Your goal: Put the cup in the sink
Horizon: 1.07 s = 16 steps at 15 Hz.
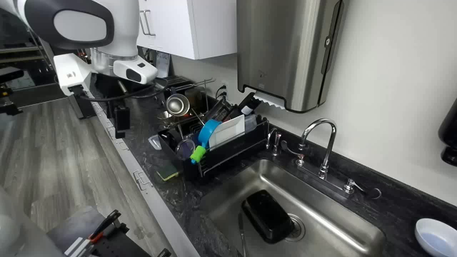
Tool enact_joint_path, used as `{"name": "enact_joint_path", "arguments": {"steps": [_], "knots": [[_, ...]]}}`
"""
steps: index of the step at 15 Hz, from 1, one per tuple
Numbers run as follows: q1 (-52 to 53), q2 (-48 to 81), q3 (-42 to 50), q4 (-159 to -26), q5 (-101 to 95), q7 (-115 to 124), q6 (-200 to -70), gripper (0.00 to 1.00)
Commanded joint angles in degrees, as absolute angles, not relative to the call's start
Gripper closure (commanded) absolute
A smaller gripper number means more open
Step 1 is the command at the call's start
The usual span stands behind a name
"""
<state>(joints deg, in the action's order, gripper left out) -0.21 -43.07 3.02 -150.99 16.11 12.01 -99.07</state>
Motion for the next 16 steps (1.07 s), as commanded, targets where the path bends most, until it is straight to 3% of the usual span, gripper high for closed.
{"name": "enact_joint_path", "arguments": {"steps": [1, 10, 16], "knots": [[-1.68, -42.98, 1.83, -150.85, 16.81, 11.23, -98.71, 0.00], [-1.69, -42.48, 2.13, -150.64, 16.92, 10.91, -98.84, 0.00], [-0.56, -35.94, 3.72, -150.22, 16.24, 1.78, -106.91, 0.00]]}}
